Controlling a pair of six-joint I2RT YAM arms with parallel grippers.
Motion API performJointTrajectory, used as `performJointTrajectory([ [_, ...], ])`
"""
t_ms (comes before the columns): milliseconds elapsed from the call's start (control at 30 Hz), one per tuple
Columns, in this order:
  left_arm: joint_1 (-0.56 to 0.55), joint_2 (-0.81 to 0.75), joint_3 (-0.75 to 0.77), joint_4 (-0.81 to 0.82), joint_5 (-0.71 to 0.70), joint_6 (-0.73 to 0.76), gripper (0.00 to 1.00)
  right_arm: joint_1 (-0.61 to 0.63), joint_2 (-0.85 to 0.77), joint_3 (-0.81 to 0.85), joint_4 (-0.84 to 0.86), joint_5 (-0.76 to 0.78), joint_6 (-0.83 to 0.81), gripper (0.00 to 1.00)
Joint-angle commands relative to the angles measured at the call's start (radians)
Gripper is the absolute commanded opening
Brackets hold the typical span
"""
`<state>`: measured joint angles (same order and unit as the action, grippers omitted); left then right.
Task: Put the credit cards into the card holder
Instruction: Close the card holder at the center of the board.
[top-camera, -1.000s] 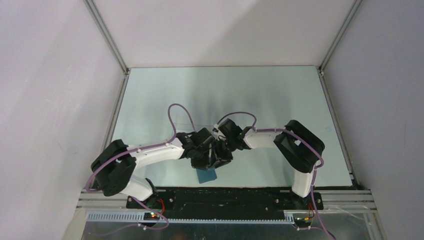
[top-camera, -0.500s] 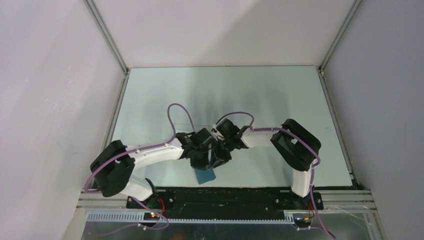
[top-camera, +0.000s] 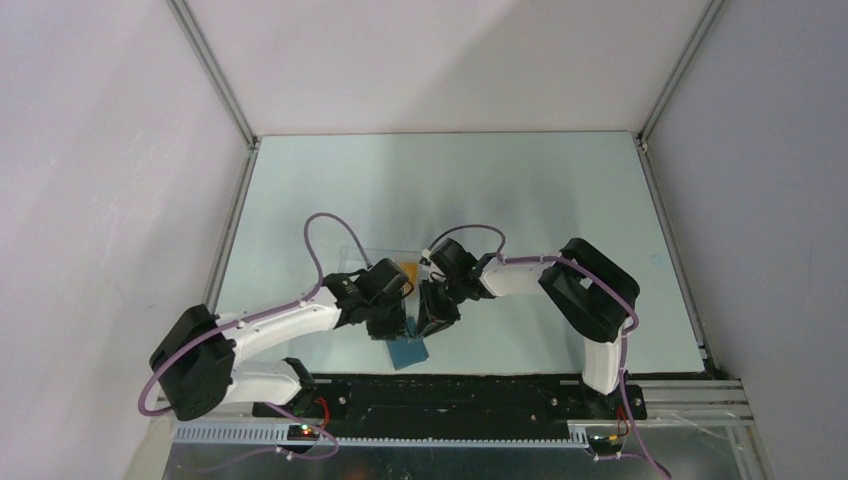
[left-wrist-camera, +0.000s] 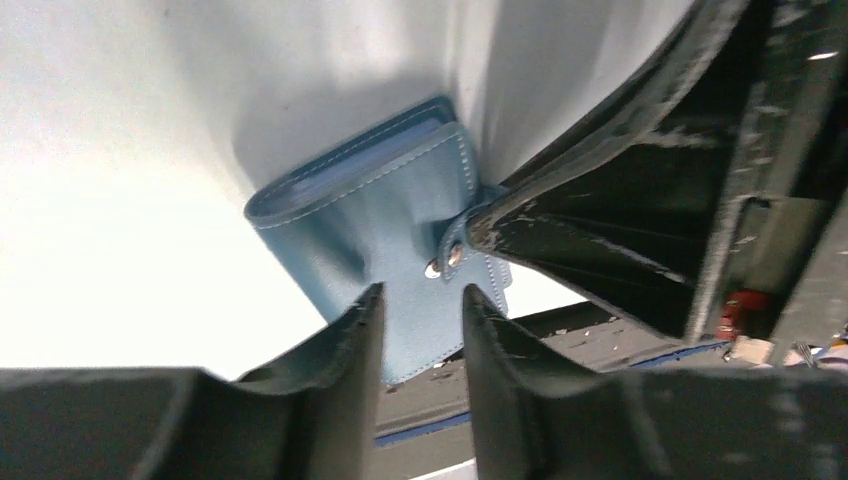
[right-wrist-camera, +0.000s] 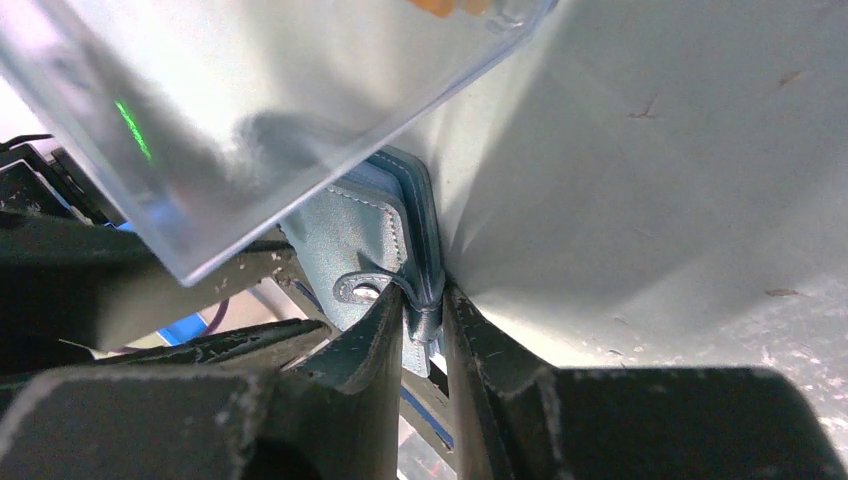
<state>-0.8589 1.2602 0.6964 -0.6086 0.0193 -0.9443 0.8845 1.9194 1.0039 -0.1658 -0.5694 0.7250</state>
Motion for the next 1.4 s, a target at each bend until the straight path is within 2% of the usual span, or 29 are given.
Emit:
performJointTrajectory([
  [0, 0.018, -0.083, -0.046, 0.015, 0.03, -0.04, 0.46, 0.035, 0.126, -0.072, -0.105, 0.261, -0.071, 0.25],
  [100, 0.04, -0.171, -0.102, 0.016, 0.055, -0.06, 0.51, 0.034, 0.11, -0.073, -0.102, 0.241, -0.071, 0.29],
  [200, 0.082, -0.251, -0.188, 0.016, 0.092, -0.091, 0.51, 0.03, 0.072, -0.073, -0.092, 0.209, -0.062, 0.35],
  [300, 0.135, -0.321, -0.259, 0.031, 0.128, -0.109, 0.5, 0.024, 0.011, -0.073, -0.079, 0.192, -0.044, 0.47],
  [367, 0.159, -0.325, -0.306, 0.081, 0.176, -0.105, 0.5, 0.014, -0.021, -0.074, -0.066, 0.173, -0.031, 0.51],
  [467, 0.169, -0.297, -0.382, 0.273, 0.262, -0.128, 0.5, -0.01, -0.064, -0.093, -0.021, 0.122, 0.001, 0.54],
  [567, 0.17, -0.211, -0.376, 0.33, 0.268, -0.121, 0.45, -0.037, -0.107, -0.13, -0.002, 0.097, 0.014, 0.61],
  [600, 0.169, -0.193, -0.363, 0.349, 0.268, -0.119, 0.38, -0.058, -0.135, -0.143, 0.007, 0.09, 0.02, 0.62],
  [700, 0.153, -0.084, -0.32, 0.395, 0.268, -0.104, 0.28, -0.123, -0.208, -0.237, 0.03, 0.069, 0.027, 0.67],
  [867, 0.106, 0.215, -0.093, 0.418, 0.264, -0.059, 0.22, -0.345, -0.366, -0.389, 0.018, 0.031, -0.026, 0.7],
  [1000, 0.031, 0.446, 0.132, 0.422, 0.267, -0.087, 0.19, -0.521, -0.448, -0.455, -0.083, 0.022, -0.122, 0.7],
  [1067, 0.003, 0.509, 0.23, 0.423, 0.25, -0.119, 0.21, -0.583, -0.473, -0.461, -0.111, 0.014, -0.153, 0.7],
  [1167, -0.014, 0.52, 0.257, 0.427, 0.211, -0.145, 0.22, -0.623, -0.486, -0.462, -0.13, 0.007, -0.173, 0.7],
  [1300, -0.007, 0.445, 0.226, 0.429, 0.135, -0.134, 0.36, -0.627, -0.483, -0.46, -0.138, 0.03, -0.178, 0.71],
  [1333, -0.003, 0.433, 0.21, 0.437, 0.132, -0.125, 0.45, -0.629, -0.48, -0.459, -0.144, 0.042, -0.182, 0.7],
  [1367, 0.006, 0.406, 0.203, 0.447, 0.135, -0.12, 0.48, -0.629, -0.479, -0.46, -0.145, 0.048, -0.183, 0.7],
])
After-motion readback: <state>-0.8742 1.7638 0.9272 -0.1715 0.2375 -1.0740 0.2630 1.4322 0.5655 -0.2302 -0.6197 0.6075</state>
